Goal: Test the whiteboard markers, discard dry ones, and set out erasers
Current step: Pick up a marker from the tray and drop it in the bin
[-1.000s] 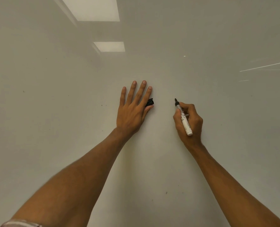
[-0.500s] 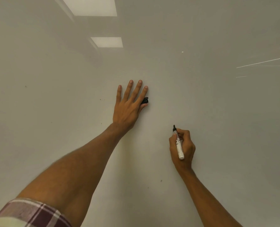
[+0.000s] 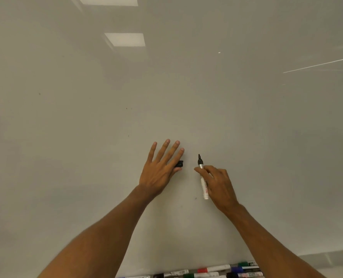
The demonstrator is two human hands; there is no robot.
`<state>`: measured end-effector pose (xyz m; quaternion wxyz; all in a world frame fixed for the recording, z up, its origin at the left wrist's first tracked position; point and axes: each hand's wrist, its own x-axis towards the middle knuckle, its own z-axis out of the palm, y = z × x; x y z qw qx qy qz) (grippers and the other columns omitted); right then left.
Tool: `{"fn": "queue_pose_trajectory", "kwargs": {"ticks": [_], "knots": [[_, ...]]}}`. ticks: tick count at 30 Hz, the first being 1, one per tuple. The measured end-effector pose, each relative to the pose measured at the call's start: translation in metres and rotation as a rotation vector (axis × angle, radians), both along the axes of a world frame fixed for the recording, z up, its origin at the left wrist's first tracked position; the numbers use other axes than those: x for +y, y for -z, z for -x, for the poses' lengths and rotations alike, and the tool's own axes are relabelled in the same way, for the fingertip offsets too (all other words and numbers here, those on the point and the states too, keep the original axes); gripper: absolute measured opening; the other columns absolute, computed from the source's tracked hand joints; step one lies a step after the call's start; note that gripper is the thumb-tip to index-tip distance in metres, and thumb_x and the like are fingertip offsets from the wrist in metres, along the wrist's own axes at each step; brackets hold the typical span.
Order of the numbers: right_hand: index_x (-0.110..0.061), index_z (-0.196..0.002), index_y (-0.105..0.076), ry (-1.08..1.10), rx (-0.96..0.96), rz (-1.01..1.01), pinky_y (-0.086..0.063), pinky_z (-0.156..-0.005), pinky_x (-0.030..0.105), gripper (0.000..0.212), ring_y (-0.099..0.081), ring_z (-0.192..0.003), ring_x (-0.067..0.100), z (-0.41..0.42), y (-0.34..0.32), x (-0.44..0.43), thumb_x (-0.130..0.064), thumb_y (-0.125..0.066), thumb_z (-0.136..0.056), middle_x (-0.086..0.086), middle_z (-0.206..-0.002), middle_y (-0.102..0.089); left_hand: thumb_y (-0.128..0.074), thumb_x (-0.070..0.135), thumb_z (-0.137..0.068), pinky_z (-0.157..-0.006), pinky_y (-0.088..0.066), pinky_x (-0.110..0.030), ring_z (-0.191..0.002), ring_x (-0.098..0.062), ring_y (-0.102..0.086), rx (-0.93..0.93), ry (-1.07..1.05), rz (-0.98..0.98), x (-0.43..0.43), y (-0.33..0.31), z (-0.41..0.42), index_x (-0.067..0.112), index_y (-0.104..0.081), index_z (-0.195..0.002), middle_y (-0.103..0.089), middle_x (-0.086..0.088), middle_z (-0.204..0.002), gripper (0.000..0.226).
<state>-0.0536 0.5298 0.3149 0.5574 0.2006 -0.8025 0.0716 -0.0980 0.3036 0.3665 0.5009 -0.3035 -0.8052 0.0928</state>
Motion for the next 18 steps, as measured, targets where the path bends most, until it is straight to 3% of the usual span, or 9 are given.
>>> {"fn": "queue_pose_trajectory", "kwargs": {"ticks": [3,6,8,9,11,13,18], "knots": [[-0.014,-0.123,-0.062,-0.03,-0.115,0.052,-0.043,-0.08,0.025,0.055,-0.061,-0.088,0.025,-0.015,0.019,-0.005,0.005,-0.073,-0.073,0.007,-0.113,-0.063,-0.025,0.049,-0.102,-0.119,-0.01,-0.055,-0.149,-0.03,-0.014,-0.052,-0.004,-0.007,-0.003,0.029,-0.011,0.019,-0.027,-0.153,-0.02,-0.006,-0.161,0.059],[-0.017,-0.119,-0.062,-0.142,-0.257,0.215,-0.051,-0.071,0.022,0.03,-0.061,-0.083,0.017,-0.033,0.031,-0.017,-0.015,-0.052,-0.091,0.002,-0.114,-0.057,-0.025,0.048,-0.102,-0.118,-0.013,-0.055,-0.148,-0.03,-0.018,-0.095,-0.004,-0.003,-0.008,0.051,-0.022,0.018,-0.03,-0.152,-0.023,-0.007,-0.16,0.059],[-0.017,-0.113,-0.062,-0.172,-0.318,0.258,-0.052,-0.069,0.02,0.022,-0.063,-0.081,0.014,-0.045,0.04,-0.022,-0.024,-0.053,-0.094,0.001,-0.11,-0.056,-0.025,0.048,-0.102,-0.118,-0.013,-0.055,-0.147,-0.03,-0.019,-0.135,-0.005,0.004,-0.011,0.063,-0.028,0.017,-0.031,-0.151,-0.025,-0.007,-0.159,0.059],[-0.018,-0.112,-0.06,-0.167,-0.338,0.252,-0.051,-0.068,0.018,0.02,-0.064,-0.08,0.013,-0.049,0.047,-0.023,-0.02,-0.056,-0.093,0.001,-0.108,-0.057,-0.025,0.048,-0.101,-0.118,-0.013,-0.054,-0.147,-0.029,-0.02,-0.158,-0.003,0.009,-0.013,0.067,-0.031,0.016,-0.033,-0.151,-0.026,-0.007,-0.159,0.059],[-0.023,-0.119,-0.051,-0.14,-0.386,0.224,-0.047,-0.068,0.015,0.032,-0.063,-0.079,0.012,-0.059,0.06,-0.026,-0.01,-0.058,-0.091,0.002,-0.105,-0.06,-0.025,0.047,-0.102,-0.118,-0.012,-0.053,-0.146,-0.028,-0.023,-0.201,0.002,0.021,-0.016,0.077,-0.038,0.014,-0.036,-0.149,-0.03,-0.007,-0.157,0.059],[-0.026,-0.129,-0.046,-0.122,-0.429,0.234,-0.045,-0.07,0.015,0.04,-0.06,-0.082,0.007,-0.069,0.07,-0.031,-0.012,-0.055,-0.093,-0.002,-0.105,-0.062,-0.025,0.045,-0.102,-0.117,-0.014,-0.053,-0.144,-0.027,-0.028,-0.237,0.016,0.026,-0.022,0.086,-0.044,0.011,-0.042,-0.146,-0.036,-0.008,-0.154,0.058],[-0.013,-0.126,-0.057,-0.061,-0.469,0.199,-0.049,-0.069,0.022,0.034,-0.065,-0.084,0.018,-0.091,0.081,-0.051,-0.016,-0.052,-0.092,0.004,-0.102,-0.067,-0.028,0.04,-0.1,-0.116,-0.013,-0.054,-0.136,-0.03,-0.043,-0.223,0.087,0.048,-0.034,0.106,-0.059,0.008,-0.049,-0.14,-0.049,-0.012,-0.145,0.055]]}}
